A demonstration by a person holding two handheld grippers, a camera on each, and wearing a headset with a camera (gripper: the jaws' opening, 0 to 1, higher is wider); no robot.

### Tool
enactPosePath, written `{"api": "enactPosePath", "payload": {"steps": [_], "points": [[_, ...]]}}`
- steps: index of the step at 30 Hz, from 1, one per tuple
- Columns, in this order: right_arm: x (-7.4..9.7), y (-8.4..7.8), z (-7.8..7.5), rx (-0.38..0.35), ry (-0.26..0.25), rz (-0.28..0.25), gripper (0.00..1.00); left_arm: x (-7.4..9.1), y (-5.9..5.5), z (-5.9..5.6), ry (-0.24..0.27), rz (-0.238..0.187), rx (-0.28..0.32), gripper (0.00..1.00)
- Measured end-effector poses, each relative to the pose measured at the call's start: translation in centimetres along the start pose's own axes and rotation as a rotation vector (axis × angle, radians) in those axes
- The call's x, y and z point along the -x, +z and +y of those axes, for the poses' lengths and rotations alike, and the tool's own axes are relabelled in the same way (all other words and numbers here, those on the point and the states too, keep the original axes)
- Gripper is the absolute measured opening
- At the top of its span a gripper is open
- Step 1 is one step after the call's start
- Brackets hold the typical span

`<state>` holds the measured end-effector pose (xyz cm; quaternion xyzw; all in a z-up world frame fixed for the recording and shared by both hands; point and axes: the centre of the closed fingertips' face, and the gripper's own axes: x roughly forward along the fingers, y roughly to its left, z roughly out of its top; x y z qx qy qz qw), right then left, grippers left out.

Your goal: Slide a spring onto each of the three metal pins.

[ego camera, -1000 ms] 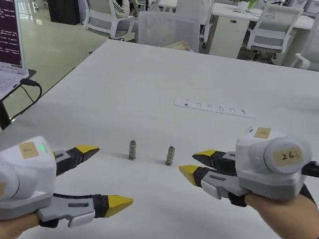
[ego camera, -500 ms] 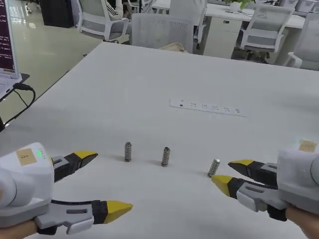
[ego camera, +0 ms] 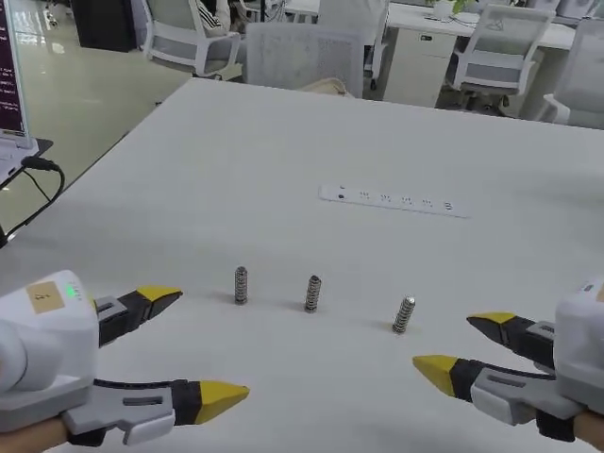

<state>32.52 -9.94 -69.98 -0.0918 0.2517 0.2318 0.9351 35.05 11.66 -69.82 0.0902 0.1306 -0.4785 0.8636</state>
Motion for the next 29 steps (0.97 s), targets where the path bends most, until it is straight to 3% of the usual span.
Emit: {"api": "enactPosePath", "payload": {"steps": [13, 22, 29], "points": [[-0.3, -2.2, -0.3, -0.018, -0.001, 0.018, 0.87, 0.0, -0.5, -0.2, -0.001, 0.006, 0.014, 0.78], [-0.7, -4.1, -0.8, -0.058, -0.006, 0.038, 0.94, -0.1, -1.3, -0.2, -0.001, 0.021, 0.027, 0.79], [-1.1, -4.7, -0.6, -0.066, 0.004, 0.048, 0.95, -0.2, -2.6, -0.1, 0.003, 0.036, 0.048, 0.79]]}}
